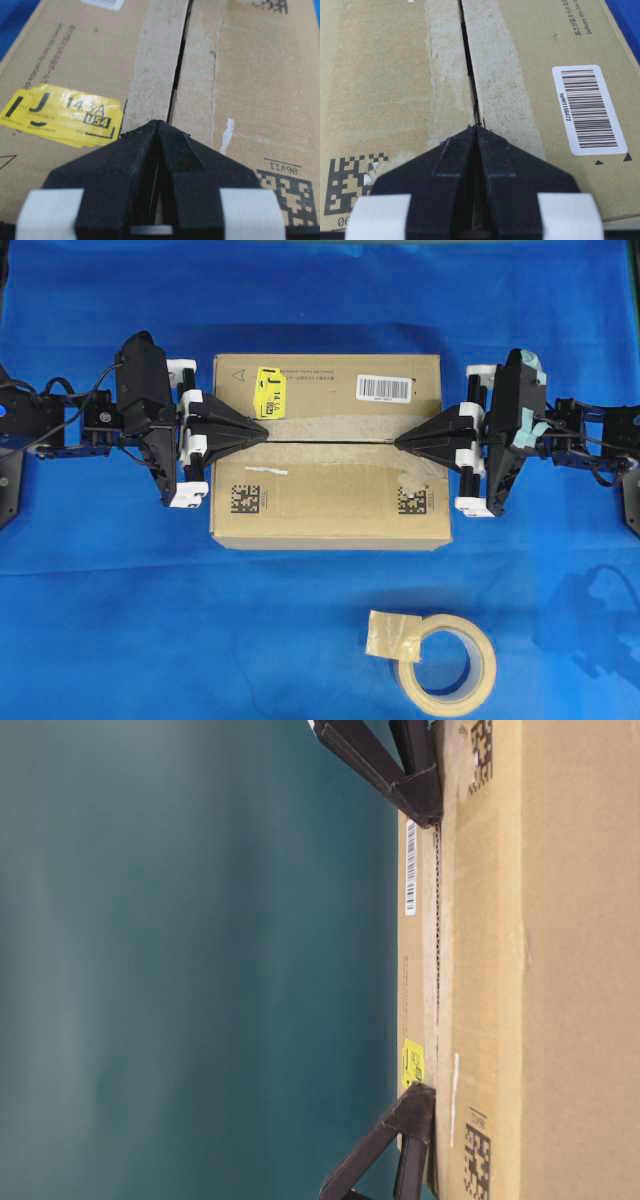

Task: Close the cardboard box.

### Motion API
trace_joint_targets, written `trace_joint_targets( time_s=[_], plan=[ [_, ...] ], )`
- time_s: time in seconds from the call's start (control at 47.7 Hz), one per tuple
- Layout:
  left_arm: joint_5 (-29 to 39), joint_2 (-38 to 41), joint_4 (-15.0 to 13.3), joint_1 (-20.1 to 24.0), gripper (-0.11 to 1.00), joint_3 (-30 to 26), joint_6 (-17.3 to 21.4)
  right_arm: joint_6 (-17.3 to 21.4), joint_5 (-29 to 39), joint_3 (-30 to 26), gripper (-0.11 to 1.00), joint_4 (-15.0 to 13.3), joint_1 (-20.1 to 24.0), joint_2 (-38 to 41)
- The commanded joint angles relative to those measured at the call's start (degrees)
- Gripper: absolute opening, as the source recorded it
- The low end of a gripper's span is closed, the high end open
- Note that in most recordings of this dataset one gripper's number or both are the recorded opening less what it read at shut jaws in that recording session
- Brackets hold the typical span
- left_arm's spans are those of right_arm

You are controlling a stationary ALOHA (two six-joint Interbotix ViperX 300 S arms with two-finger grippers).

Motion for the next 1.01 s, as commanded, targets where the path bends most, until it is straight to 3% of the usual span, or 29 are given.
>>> trace_joint_targets(
  time_s=[0.0,0.985],
  plan=[
    [-1.3,0.1,0.1,-0.4,0.00,-0.5,0.0,0.1,-0.4,-0.7,0.00,0.4,-0.8,-0.3],
    [-3.5,1.8,0.1,-2.3,0.00,-0.6,0.5,0.2,-0.7,-0.9,0.00,0.4,-0.8,-0.3]
  ],
)
